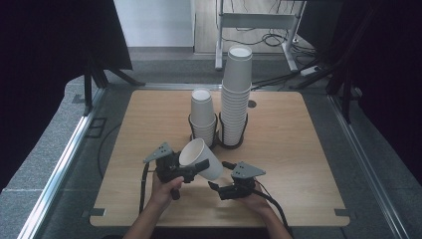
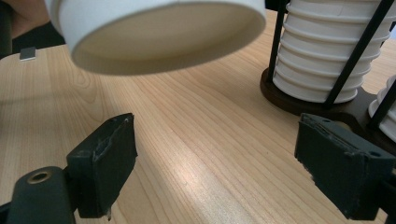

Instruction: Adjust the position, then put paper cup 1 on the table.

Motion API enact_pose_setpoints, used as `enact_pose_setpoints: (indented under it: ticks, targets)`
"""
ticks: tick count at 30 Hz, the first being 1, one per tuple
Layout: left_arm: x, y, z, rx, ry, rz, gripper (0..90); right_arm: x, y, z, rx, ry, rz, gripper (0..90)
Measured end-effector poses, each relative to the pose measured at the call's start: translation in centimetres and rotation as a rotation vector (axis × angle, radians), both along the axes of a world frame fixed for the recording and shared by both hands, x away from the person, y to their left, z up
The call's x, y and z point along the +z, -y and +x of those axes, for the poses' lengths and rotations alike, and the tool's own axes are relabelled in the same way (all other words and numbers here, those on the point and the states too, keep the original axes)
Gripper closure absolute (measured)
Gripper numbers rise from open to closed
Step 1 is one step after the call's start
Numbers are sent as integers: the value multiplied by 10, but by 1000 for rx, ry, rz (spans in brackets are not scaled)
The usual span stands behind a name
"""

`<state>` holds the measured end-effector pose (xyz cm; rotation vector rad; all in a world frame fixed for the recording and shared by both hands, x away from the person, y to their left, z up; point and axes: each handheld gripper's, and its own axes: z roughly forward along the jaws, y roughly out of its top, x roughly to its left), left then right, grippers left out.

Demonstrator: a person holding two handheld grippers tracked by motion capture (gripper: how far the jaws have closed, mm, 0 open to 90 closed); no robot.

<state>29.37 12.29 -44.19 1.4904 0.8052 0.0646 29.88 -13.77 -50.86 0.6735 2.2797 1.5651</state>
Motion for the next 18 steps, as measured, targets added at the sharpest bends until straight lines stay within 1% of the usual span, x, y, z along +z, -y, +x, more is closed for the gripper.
enact_pose_setpoints:
  ticks: [5,9,11,14,16,18]
  targets:
    - [3,-8,0,16,6,-2,133,1,0,-1,4,-3,6,132]
    - [4,-12,0,29,16,9,133,1,1,-1,3,2,5,132]
    - [4,-13,0,36,17,25,132,1,1,0,2,0,4,132]
    - [4,-13,-1,45,21,36,132,2,2,0,1,0,8,133]
    - [4,-14,-2,60,25,47,132,3,2,-1,2,0,5,133]
    - [5,-15,-2,84,30,71,132,3,2,-1,5,0,11,134]
